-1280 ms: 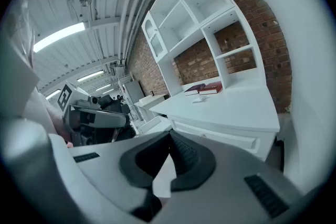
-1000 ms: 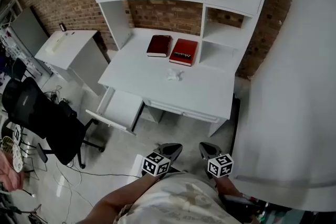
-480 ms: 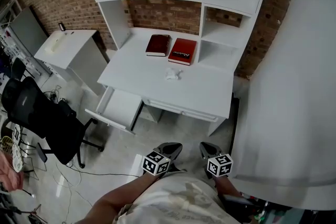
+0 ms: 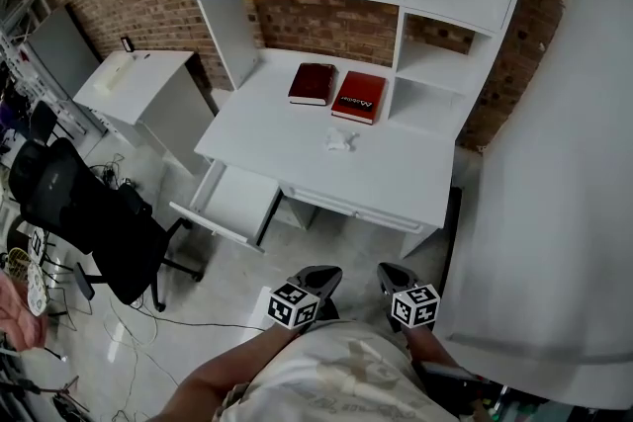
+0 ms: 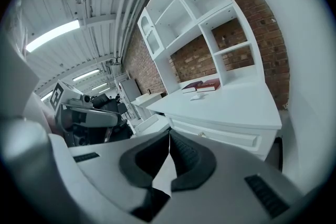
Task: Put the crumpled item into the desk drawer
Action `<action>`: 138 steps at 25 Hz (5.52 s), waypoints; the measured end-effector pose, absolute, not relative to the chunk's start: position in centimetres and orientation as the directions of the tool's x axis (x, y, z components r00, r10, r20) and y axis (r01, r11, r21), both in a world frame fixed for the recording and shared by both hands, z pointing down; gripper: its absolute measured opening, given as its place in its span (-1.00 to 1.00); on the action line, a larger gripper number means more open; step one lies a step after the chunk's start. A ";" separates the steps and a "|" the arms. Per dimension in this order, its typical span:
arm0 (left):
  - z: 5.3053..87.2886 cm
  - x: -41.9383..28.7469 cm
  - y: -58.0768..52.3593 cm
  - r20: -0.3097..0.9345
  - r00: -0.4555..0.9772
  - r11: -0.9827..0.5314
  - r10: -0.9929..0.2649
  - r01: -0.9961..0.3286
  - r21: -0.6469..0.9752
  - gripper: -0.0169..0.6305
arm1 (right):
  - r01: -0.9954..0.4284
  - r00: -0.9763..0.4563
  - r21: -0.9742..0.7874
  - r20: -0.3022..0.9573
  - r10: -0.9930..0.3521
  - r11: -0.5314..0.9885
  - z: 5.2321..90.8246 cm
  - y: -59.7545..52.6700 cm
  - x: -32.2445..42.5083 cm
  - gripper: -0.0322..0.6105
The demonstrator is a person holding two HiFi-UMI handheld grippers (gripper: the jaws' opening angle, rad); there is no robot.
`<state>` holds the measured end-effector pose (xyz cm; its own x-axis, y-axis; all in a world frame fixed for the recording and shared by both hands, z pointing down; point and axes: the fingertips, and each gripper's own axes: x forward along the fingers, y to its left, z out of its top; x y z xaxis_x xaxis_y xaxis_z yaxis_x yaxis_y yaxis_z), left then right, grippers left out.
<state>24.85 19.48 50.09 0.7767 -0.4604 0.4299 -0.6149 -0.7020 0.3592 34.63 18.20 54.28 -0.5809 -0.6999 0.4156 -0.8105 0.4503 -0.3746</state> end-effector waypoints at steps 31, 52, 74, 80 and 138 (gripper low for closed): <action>48.5 17.9 8.0 0.374 0.826 -0.730 -0.422 -0.554 0.401 -0.86 | -0.878 -0.476 -0.318 0.493 -0.729 0.358 52.9 9.3 29.6 -0.83; 48.5 9.1 3.5 0.341 0.804 -0.690 -0.486 -0.593 0.415 -0.86 | -0.897 -0.441 -0.284 0.502 -0.744 0.339 52.7 4.1 23.8 -0.83; 50.7 7.9 -1.9 0.387 0.780 -0.654 -0.491 -0.624 0.427 -0.86 | -0.869 -0.495 -0.302 0.526 -0.692 0.392 54.3 -2.7 21.0 -0.82; 50.8 8.4 -4.4 0.402 0.780 -0.661 -0.479 -0.622 0.420 -0.86 | -0.866 -0.500 -0.305 0.520 -0.693 0.396 54.2 -6.3 21.2 -0.82; 54.5 7.7 -19.0 0.549 0.621 -0.474 -0.559 -0.783 0.402 -0.86 | -0.904 -0.428 -0.317 0.688 -0.586 0.288 64.2 -28.3 25.9 -0.15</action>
<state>7.67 -19.02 54.51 0.6208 -0.5592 0.5494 -0.7831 -0.4741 0.4024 25.92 -28.30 64.15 -0.4280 -0.5859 0.6881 -0.9037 0.2878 -0.3170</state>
